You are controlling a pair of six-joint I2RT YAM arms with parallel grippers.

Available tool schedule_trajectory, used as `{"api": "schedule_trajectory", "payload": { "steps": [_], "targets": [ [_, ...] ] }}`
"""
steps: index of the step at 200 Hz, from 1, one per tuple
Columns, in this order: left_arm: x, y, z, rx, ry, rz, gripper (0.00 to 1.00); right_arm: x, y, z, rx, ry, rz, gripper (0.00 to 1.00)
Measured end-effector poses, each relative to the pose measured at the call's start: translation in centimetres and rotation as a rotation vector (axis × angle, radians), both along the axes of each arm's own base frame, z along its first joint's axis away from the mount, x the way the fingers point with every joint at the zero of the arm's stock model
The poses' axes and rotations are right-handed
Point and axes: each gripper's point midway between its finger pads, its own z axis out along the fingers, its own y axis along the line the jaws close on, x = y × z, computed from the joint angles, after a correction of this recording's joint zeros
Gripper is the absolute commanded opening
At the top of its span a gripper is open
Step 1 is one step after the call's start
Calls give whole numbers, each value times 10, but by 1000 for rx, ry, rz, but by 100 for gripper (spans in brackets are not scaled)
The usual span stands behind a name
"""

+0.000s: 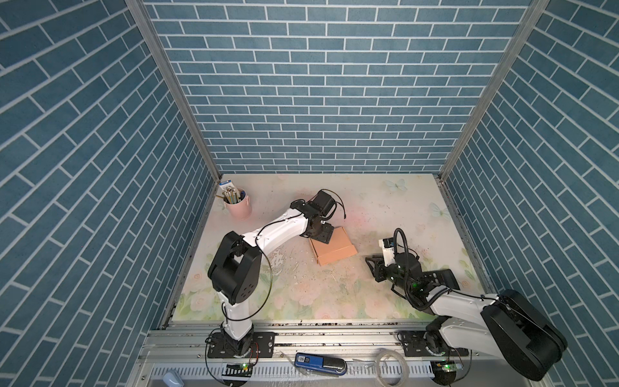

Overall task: Assemble paper box
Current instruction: Rotate the paper box at the center of the table, then fold and tuck the lid into the gap.

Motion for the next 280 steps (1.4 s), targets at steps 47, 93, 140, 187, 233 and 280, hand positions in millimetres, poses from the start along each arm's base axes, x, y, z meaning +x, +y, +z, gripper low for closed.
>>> {"api": "schedule_trajectory", "payload": {
  "steps": [47, 93, 140, 187, 233, 280],
  "targets": [
    [4, -6, -14, 17, 31, -20, 76, -2, 17, -14, -75, -104, 72, 36],
    [6, -9, -9, 11, 25, -42, 76, 4, 25, -39, -159, -184, 93, 34],
    [6, -10, -7, 13, 26, -57, 76, 14, 38, -20, -174, -316, 105, 33],
    [5, -11, -11, 14, 39, -66, 75, 21, 42, -21, -201, -350, 106, 31],
    [3, -13, -15, 10, 52, -74, 75, 24, 42, -25, -221, -352, 106, 29],
    [3, -15, -17, -1, 55, -79, 75, 25, 42, -24, -233, -364, 104, 27]
  ]
}}
